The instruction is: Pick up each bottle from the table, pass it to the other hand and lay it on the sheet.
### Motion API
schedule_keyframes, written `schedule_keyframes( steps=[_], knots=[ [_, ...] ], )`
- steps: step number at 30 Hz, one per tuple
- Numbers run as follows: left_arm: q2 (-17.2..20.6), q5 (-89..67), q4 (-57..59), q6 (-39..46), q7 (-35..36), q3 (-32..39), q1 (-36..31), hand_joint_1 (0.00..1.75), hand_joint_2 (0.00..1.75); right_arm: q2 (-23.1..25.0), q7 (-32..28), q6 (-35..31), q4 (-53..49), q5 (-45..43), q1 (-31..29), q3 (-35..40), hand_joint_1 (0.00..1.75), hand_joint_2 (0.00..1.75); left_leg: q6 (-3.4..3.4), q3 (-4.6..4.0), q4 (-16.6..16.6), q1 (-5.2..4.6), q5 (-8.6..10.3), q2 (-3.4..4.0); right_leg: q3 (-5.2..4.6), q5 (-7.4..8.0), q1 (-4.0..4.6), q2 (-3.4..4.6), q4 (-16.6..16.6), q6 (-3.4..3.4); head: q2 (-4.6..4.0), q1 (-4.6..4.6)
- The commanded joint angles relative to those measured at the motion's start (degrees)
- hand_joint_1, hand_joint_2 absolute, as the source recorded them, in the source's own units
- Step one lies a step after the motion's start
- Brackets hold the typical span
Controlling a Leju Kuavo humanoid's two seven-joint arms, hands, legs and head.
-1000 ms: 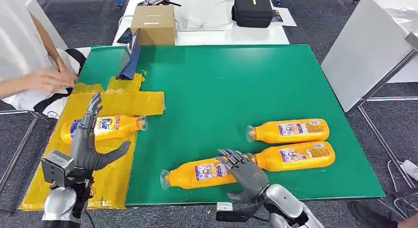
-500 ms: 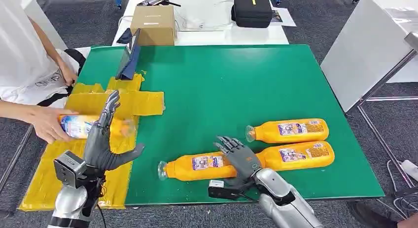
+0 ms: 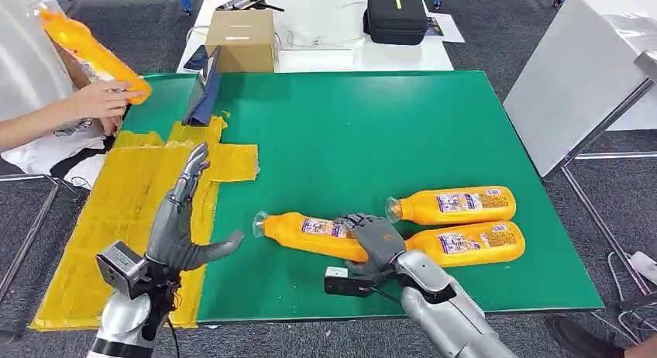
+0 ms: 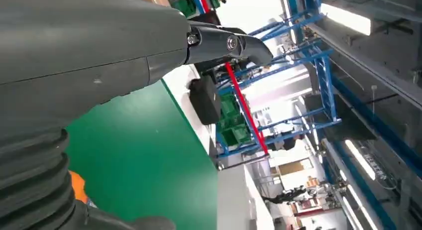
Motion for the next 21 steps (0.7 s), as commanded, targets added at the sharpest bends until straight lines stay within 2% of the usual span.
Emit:
schedule_keyframes(
  steps=[1,3,6,9,10,11,13,15,18,21],
  knots=[
    [0.0,-2.3,3.4,1.4,1.0,-4.9,-1.7,0.0,1.75,-0.1,1.4,-1.3,1.5,-0.5,0.8,0.2,1.75,1.75,0.05,0.34,-0.2,0.04,0.0,-0.09,0.42,-0.03,0.08,-0.19,-0.3,-0.19,0.0,0.0],
    [0.1,-2.4,3.0,1.6,1.2,-5.2,-1.6,0.0,1.75,0.1,2.0,-2.4,-0.1,-0.5,1.8,-1.0,1.75,1.75,0.02,0.1,-0.1,0.0,0.0,-0.09,0.13,-0.04,0.02,-0.12,-0.1,-0.06,0.0,-0.02],
    [0.1,-2.4,2.8,1.7,1.3,-5.3,-1.5,0.0,1.75,0.2,2.0,-2.4,-0.7,-0.5,2.0,-1.1,1.75,1.75,0.04,0.22,-0.1,0.02,-0.03,-0.11,0.28,-0.07,0.05,-0.18,-0.1,-0.13,0.0,-0.02],
    [0.1,-3.1,2.3,2.0,2.2,-5.9,-1.3,0.0,1.75,1.8,3.1,-6.3,-4.8,-0.2,4.6,-4.8,1.75,1.75,0.05,0.3,-0.2,0.02,-0.06,-0.12,0.39,-0.08,0.07,-0.17,-0.2,-0.16,0.0,-0.02],
    [0.0,-3.9,2.1,2.3,3.1,-6.2,-1.0,0.0,1.75,3.3,2.9,-10.4,-8.4,-0.8,6.8,-7.7,1.75,1.75,0.05,0.33,-0.2,0.03,-0.08,-0.07,0.4,-0.08,0.08,-0.12,-0.2,-0.18,0.0,-0.02],
    [-0.1,-4.2,1.8,2.4,3.5,-6.6,-0.9,0.0,1.75,3.9,2.9,-11.2,-12.1,-0.4,8.5,-9.1,1.75,1.75,0.07,0.55,-0.3,0.04,-0.1,-0.01,0.62,-0.09,0.11,-0.11,-0.4,-0.27,0.0,0.0],
    [-0.2,-4.4,1.8,2.6,3.7,-7.0,-0.9,0.0,1.75,4.3,3.4,-11.2,-15.7,0.0,10.0,-10.1,1.75,1.75,0.02,0.14,-0.1,0.03,-0.07,-0.2,0.24,-0.12,0.06,-0.22,-0.1,-0.14,0.0,0.0],
    [-0.3,-5.0,2.1,3.1,4.5,-7.4,-1.2,0.0,1.75,6.5,1.9,-16.9,-21.2,-1.6,12.8,-14.2,1.75,1.75,0.02,0.12,0.0,0.01,-0.1,-0.18,0.21,-0.14,0.04,-0.16,0.0,-0.15,0.0,0.02],
    [-0.4,-5.0,2.6,3.5,4.9,-7.7,-1.3,0.0,1.75,7.8,0.7,-19.5,-26.7,-2.5,15.4,-16.9,1.75,1.75,0.01,0.11,-0.1,0.02,-0.18,0.01,0.17,-0.17,0.06,0.0,0.0,-0.19,0.0,0.0],
    [-0.4,-5.0,2.6,3.5,4.9,-7.7,-1.3,0.0,1.75,7.8,0.7,-19.5,-26.7,-2.5,15.4,-16.9,1.75,1.75,0.02,-0.11,0.0,0.0,-0.05,-0.18,-0.02,-0.1,0.03,-0.15,0.0,-0.07,0.0,0.0]
  ],
)
